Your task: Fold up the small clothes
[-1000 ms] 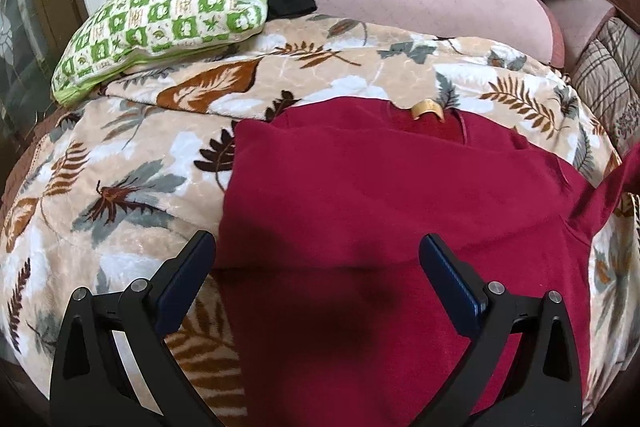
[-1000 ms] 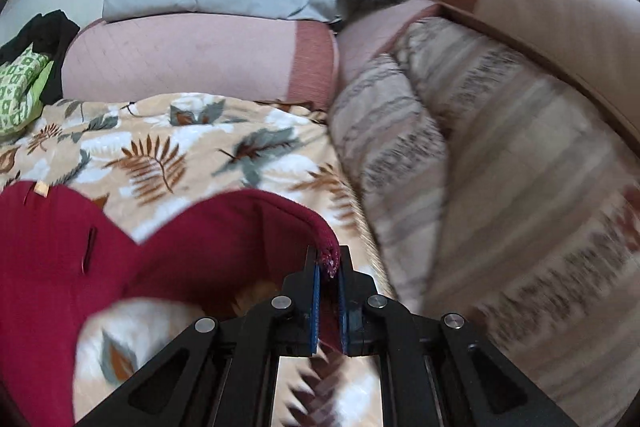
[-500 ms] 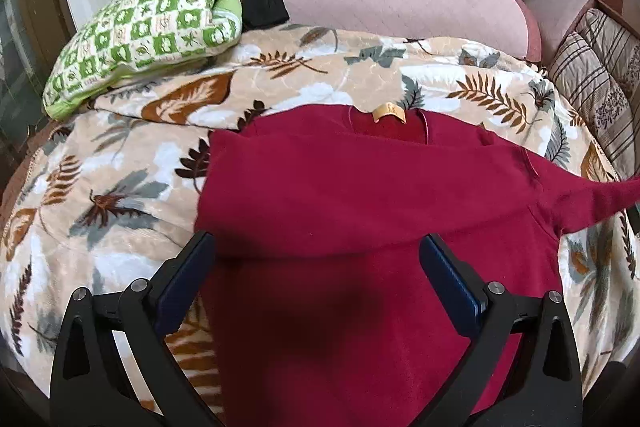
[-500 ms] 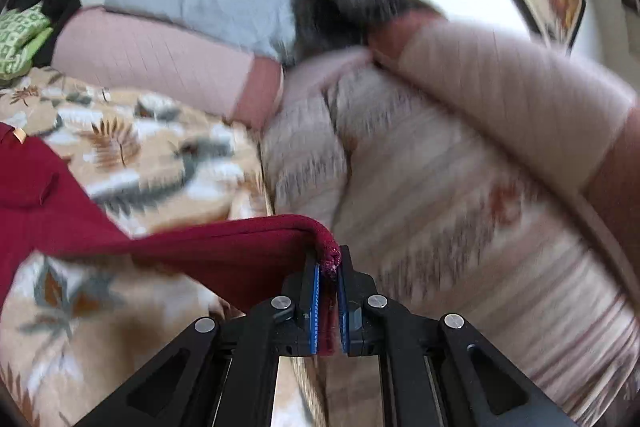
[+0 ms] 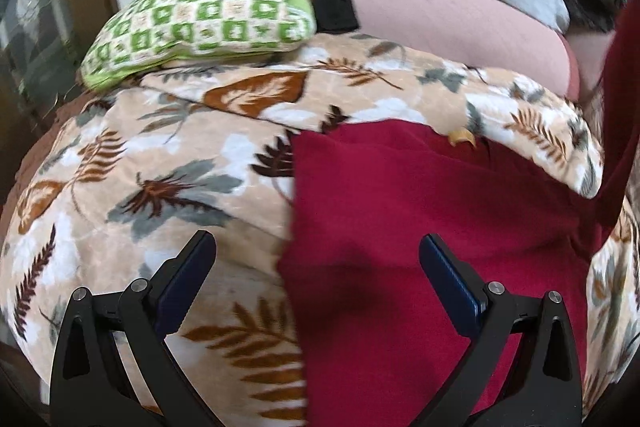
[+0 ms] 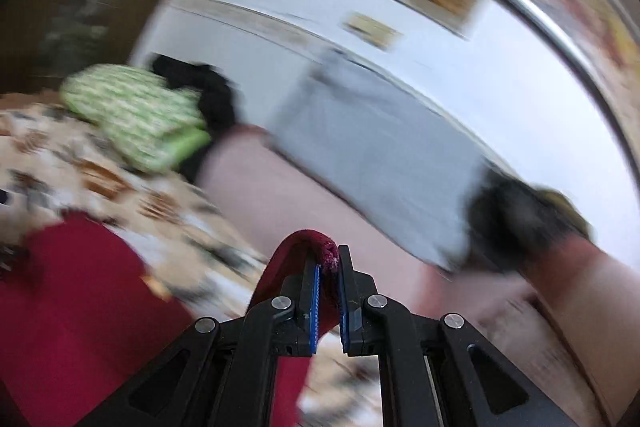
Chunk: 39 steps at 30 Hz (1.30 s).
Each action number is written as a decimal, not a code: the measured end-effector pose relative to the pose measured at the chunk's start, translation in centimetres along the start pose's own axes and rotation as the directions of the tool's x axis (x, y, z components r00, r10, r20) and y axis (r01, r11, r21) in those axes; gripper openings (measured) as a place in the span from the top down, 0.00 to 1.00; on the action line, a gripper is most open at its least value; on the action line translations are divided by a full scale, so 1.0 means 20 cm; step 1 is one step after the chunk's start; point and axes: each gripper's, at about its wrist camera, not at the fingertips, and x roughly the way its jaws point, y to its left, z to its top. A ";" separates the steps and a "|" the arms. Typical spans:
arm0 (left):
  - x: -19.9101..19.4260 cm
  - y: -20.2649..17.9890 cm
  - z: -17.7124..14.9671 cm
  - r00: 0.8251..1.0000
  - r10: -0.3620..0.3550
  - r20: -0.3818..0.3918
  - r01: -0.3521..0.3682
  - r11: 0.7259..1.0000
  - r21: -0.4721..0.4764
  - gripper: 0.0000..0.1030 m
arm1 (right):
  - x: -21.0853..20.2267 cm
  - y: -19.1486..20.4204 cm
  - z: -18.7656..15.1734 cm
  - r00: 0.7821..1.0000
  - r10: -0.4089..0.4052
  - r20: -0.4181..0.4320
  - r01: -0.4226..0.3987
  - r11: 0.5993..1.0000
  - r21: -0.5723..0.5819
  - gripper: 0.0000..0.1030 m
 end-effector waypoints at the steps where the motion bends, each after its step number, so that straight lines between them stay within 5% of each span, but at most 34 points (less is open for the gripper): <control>1: 0.00 0.04 0.00 1.000 0.001 0.004 -0.001 1.000 -0.017 0.01 | 0.04 0.07 0.03 0.999 0.041 0.010 -0.041 0.999 -0.014 0.93; 5: -0.01 0.15 0.01 1.000 0.014 0.017 -0.013 0.998 -0.059 0.01 | 0.24 0.46 0.11 0.967 0.254 0.006 -0.253 0.963 -0.089 0.93; 9: 0.01 0.22 0.01 0.999 0.030 0.016 -0.029 0.997 -0.078 0.01 | 0.48 0.83 0.06 0.904 0.418 -0.087 -0.425 0.902 -0.078 0.93; 11: 0.03 0.23 0.01 1.000 0.028 0.001 -0.028 0.996 -0.085 0.01 | 0.63 0.96 0.00 0.845 0.498 -0.194 -0.509 0.861 -0.009 0.93; 13: 0.05 0.23 0.01 1.000 0.022 -0.005 -0.022 0.996 -0.082 0.01 | 0.74 1.01 -0.05 0.750 0.610 -0.255 -0.605 0.789 0.107 0.93; 14: 0.06 0.23 0.01 1.000 0.021 -0.004 -0.021 0.997 -0.077 0.01 | 0.74 0.99 -0.06 0.738 0.626 -0.252 -0.611 0.779 0.144 0.91; 18: 0.10 0.19 0.04 1.000 -0.021 -0.009 0.020 0.996 -0.083 0.01 | 0.69 0.72 -0.13 0.765 0.615 -0.192 -0.545 0.776 0.316 0.80; 23: 0.13 0.13 0.09 0.995 -0.097 -0.009 0.095 0.987 -0.127 0.01 | 0.51 0.34 -0.33 0.806 0.572 -0.151 -0.455 0.762 0.461 0.56; 28: 0.16 0.03 0.12 0.995 -0.095 -0.012 0.093 0.992 -0.089 0.01 | 0.41 0.21 -0.47 0.807 0.540 -0.240 -0.385 0.789 0.480 0.56; 32: 0.20 -0.01 0.13 0.998 -0.066 -0.021 0.065 0.996 -0.054 0.01 | 0.28 0.09 -0.63 0.835 0.467 -0.291 -0.272 0.810 0.520 0.56; 35: 0.24 -0.02 0.12 0.998 -0.060 -0.028 0.058 0.997 -0.048 0.01 | 0.18 0.06 -0.80 0.823 0.462 -0.331 -0.230 0.803 0.549 0.56; 39: 0.29 -0.07 0.10 0.998 -0.049 -0.047 0.047 0.998 -0.040 0.01 | 0.17 0.20 -0.96 0.778 0.470 -0.416 -0.220 0.825 0.520 0.56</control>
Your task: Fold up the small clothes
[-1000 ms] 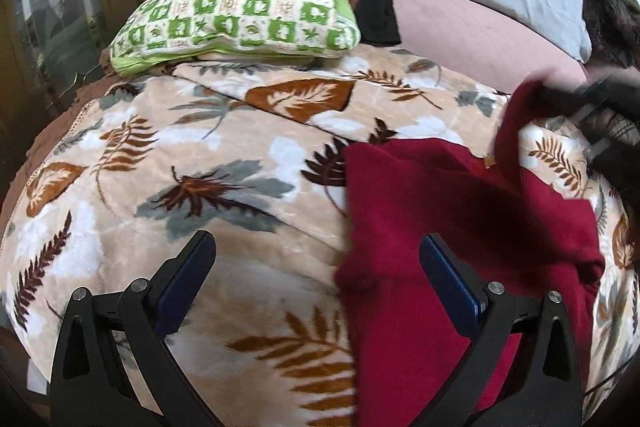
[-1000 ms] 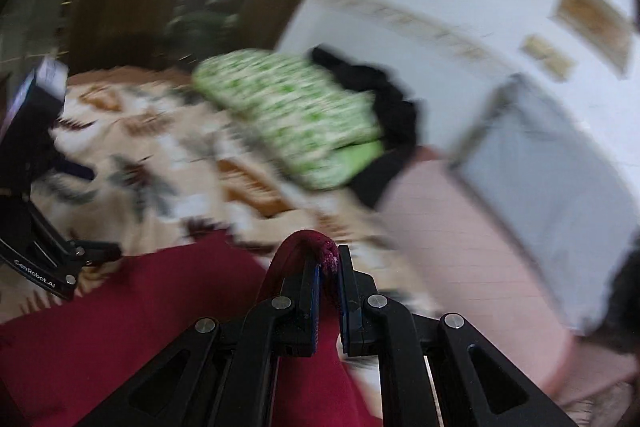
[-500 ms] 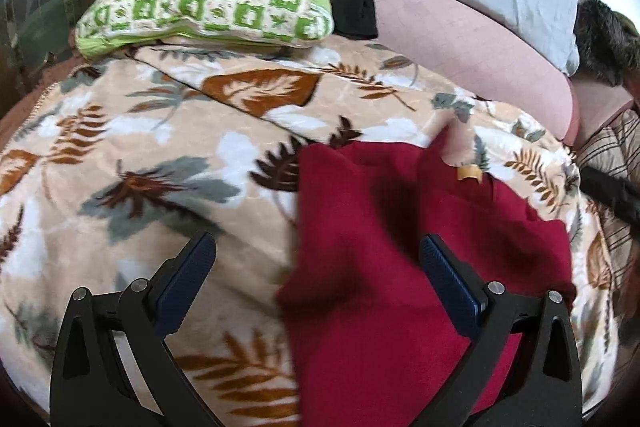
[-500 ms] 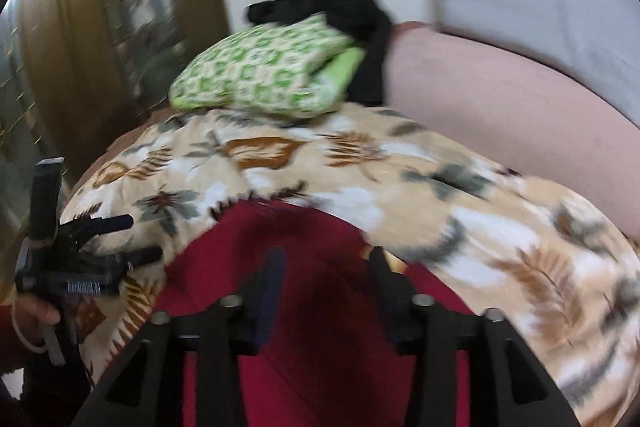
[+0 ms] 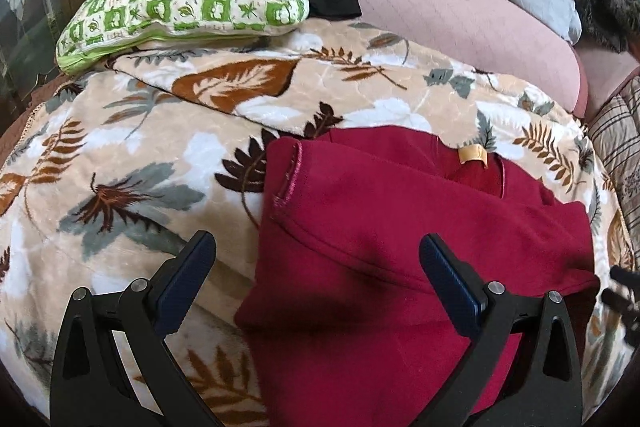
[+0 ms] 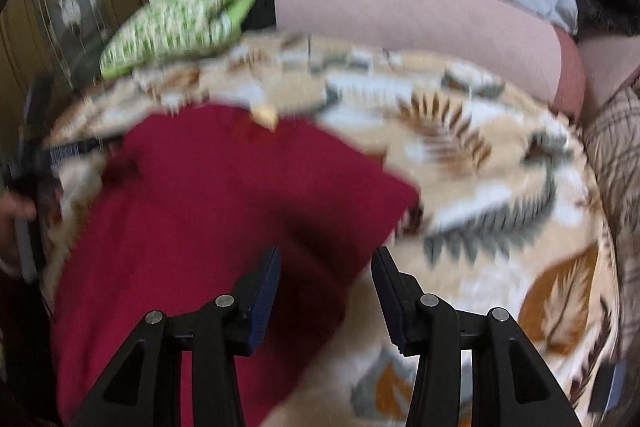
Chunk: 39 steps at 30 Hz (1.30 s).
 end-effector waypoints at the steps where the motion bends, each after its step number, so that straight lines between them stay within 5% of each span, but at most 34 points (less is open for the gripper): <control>1: 0.02 -0.01 -0.01 1.000 0.008 -0.008 -0.008 1.000 0.004 0.01 | 0.04 0.02 -0.01 1.000 -0.008 -0.003 0.008 1.000 -0.007 0.56; 2: 0.03 -0.03 -0.01 1.000 0.014 -0.019 -0.014 1.000 0.012 0.01 | 0.07 0.03 -0.02 1.000 -0.030 0.000 0.030 0.999 -0.019 0.56; 5: 0.05 -0.06 -0.03 0.999 0.029 -0.041 -0.027 0.999 0.045 0.01 | 0.14 0.05 -0.02 0.997 -0.080 -0.001 0.080 0.995 -0.051 0.83; 9: 0.03 -0.07 -0.07 0.999 0.028 -0.038 -0.025 0.997 0.067 0.01 | 0.02 0.05 -0.07 0.996 -0.079 0.033 0.082 0.993 -0.087 0.88; 15: 0.02 -0.07 -0.14 0.998 0.023 -0.064 -0.018 0.997 0.075 0.01 | 0.11 -0.01 -0.20 0.989 -0.103 -0.110 0.092 0.991 -0.098 0.89; 19: -0.05 0.00 -0.14 0.999 0.026 -0.035 -0.024 0.998 0.052 0.01 | 0.01 -0.13 -0.18 0.994 -0.063 -0.093 0.066 0.997 0.032 0.86; 22: -0.09 0.06 -0.12 1.000 0.023 -0.013 -0.023 1.000 0.016 0.01 | -0.05 -0.26 -0.15 0.999 0.031 -0.036 -0.022 0.974 0.227 0.66; 27: -0.08 0.07 -0.06 1.000 0.031 0.002 -0.031 0.999 -0.010 0.01 | -0.05 -0.32 -0.02 0.996 0.057 0.073 -0.081 0.920 0.384 0.64; 33: 0.04 0.01 -0.04 0.998 0.049 -0.042 -0.048 0.998 0.030 0.01 | 0.29 -0.33 0.15 0.999 0.017 -0.040 0.000 0.922 0.387 0.69; 36: 0.12 -0.01 -0.06 0.994 0.069 -0.082 -0.065 0.996 0.055 0.01 | 0.34 -0.35 0.21 0.973 -0.226 -0.048 0.231 0.935 0.271 0.72; 37: 0.14 -0.01 -0.08 0.993 0.068 -0.094 -0.063 0.996 0.061 0.01 | 0.36 -0.38 0.21 0.967 -0.247 -0.063 0.255 0.927 0.274 0.72; 39: 0.16 -0.01 -0.10 0.993 0.066 -0.102 -0.059 0.996 0.065 0.01 | 0.34 -0.45 0.21 0.984 -0.164 -0.066 0.177 0.921 0.346 0.73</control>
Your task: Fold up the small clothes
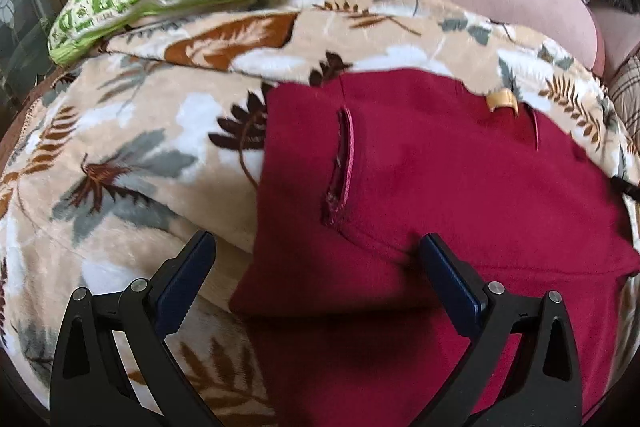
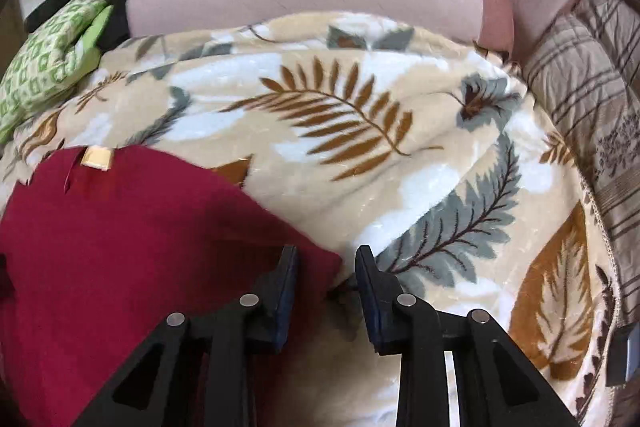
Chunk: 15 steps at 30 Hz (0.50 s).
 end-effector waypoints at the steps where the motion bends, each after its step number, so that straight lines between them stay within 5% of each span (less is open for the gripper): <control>1: 0.01 0.00 -0.01 1.000 -0.003 0.003 0.003 1.000 -0.005 0.01 | -0.02 -0.03 0.00 1.000 0.030 0.005 -0.030 0.999 0.018 0.73; 5: 0.02 0.04 -0.03 0.999 -0.031 -0.008 0.031 0.999 -0.045 0.01 | -0.24 0.05 -0.07 0.978 0.207 0.007 -0.207 0.977 -0.044 0.72; 7: 0.01 0.04 -0.03 1.000 -0.024 -0.012 0.023 0.999 -0.046 0.01 | -0.32 0.15 -0.14 0.976 0.219 0.001 -0.218 0.967 -0.130 0.72; 9: -0.02 0.05 -0.03 1.000 -0.009 -0.010 0.009 0.999 -0.037 0.01 | -0.33 0.27 -0.24 0.982 0.186 -0.025 -0.187 0.954 -0.235 0.72; 12: -0.09 0.09 -0.05 1.000 0.003 0.022 -0.002 0.999 -0.032 0.01 | -0.21 0.33 -0.42 0.995 0.012 -0.097 -0.044 0.942 -0.332 0.73; 15: -0.18 0.17 -0.07 0.998 0.019 0.053 -0.017 0.999 -0.038 0.01 | -0.24 0.28 -0.46 0.996 0.014 -0.087 -0.040 0.955 -0.295 0.73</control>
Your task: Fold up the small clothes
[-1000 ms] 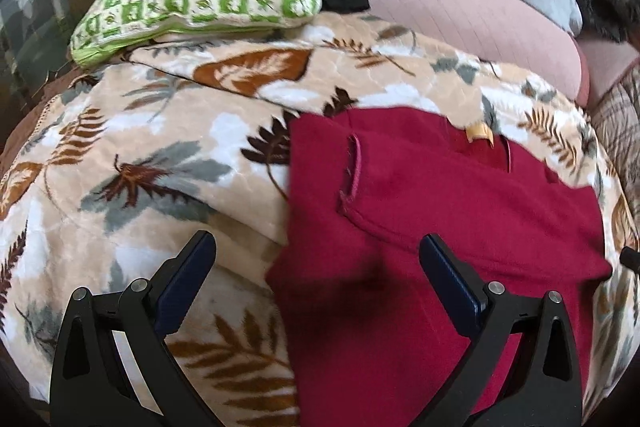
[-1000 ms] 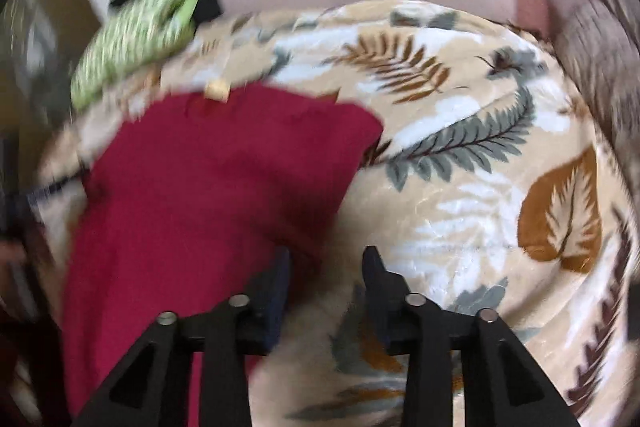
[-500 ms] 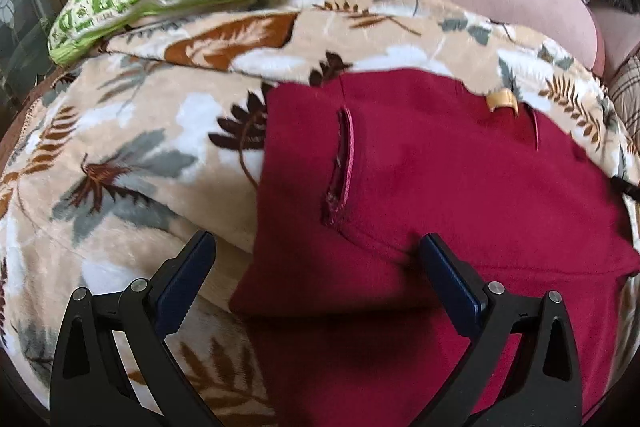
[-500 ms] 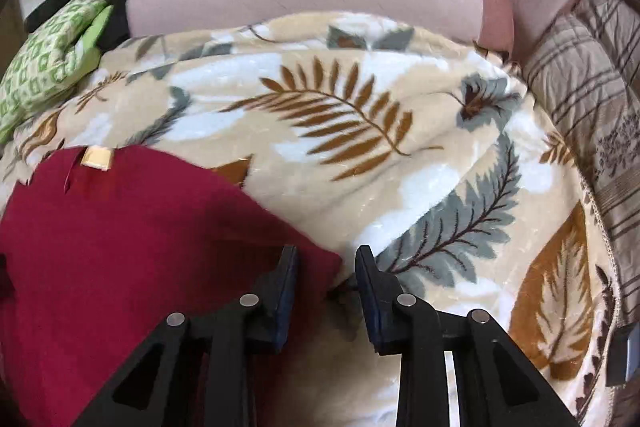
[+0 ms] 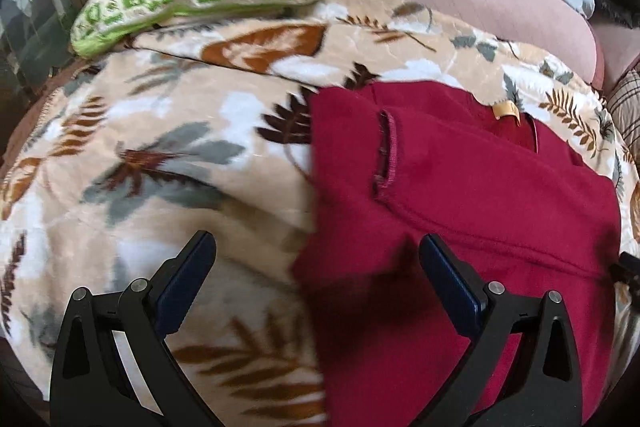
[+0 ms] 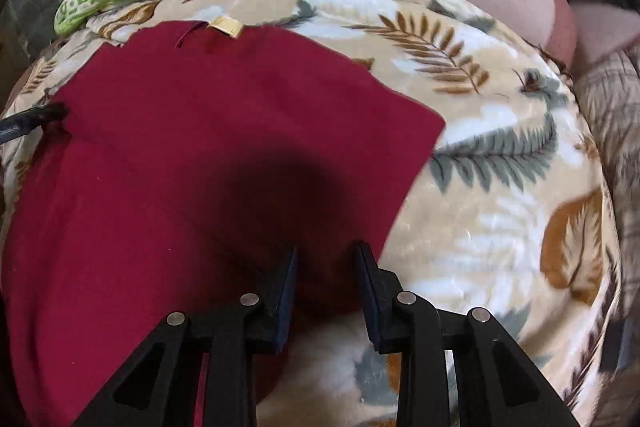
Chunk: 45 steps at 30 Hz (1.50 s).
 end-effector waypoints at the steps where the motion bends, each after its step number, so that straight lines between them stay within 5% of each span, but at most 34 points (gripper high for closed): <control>1: -0.01 0.03 0.00 1.000 0.006 0.007 -0.006 1.000 -0.005 0.01 | -0.03 -0.01 0.01 1.000 0.003 -0.006 -0.002 1.000 0.020 0.73; 4: -0.05 0.12 -0.01 1.000 0.021 0.020 -0.020 0.999 -0.041 0.01 | -0.15 -0.03 0.09 0.993 0.096 0.074 -0.102 0.991 0.089 0.73; 8: -0.07 0.22 -0.04 1.000 0.017 0.023 -0.015 0.994 -0.113 0.01 | -0.17 0.21 0.27 0.939 0.295 0.178 -0.302 0.953 0.018 0.66; 14: -0.06 0.27 -0.07 0.999 0.031 0.013 -0.029 0.993 -0.111 0.01 | 0.03 0.87 0.50 0.873 0.464 0.148 -0.439 0.881 -0.177 0.64; 20: -0.04 0.34 -0.09 1.000 0.027 0.006 -0.026 0.990 -0.139 0.01 | 0.24 1.21 0.59 0.912 0.401 0.086 -0.362 0.885 -0.292 0.64; 24: -0.03 0.36 -0.10 1.000 0.025 0.003 -0.024 0.988 -0.150 0.01 | 0.32 1.22 0.62 0.918 0.388 0.085 -0.354 0.895 -0.271 0.71; 27: -0.03 0.37 -0.10 1.000 0.019 0.003 -0.018 0.987 -0.158 0.01 | 0.28 1.15 0.63 0.885 0.459 0.079 -0.436 0.876 -0.205 0.89; 31: -0.06 0.37 -0.10 1.000 0.012 0.016 -0.009 0.984 -0.176 0.01 | 0.17 1.14 0.60 0.849 0.522 0.084 -0.500 0.845 -0.188 0.89; 38: -0.09 0.31 -0.11 1.000 0.007 0.012 -0.005 0.988 -0.154 0.01 | 0.27 1.23 0.55 0.852 0.523 0.029 -0.508 0.837 -0.204 0.89; 43: -0.11 0.25 -0.15 0.999 -0.038 -0.013 0.036 0.990 -0.135 0.01 | 0.18 1.08 0.55 0.832 0.555 0.006 -0.550 0.826 -0.121 0.89; 45: -0.13 0.24 -0.18 0.997 -0.066 -0.026 0.062 0.990 -0.128 0.01 | 0.08 0.94 0.50 0.849 0.528 0.041 -0.522 0.848 -0.093 0.88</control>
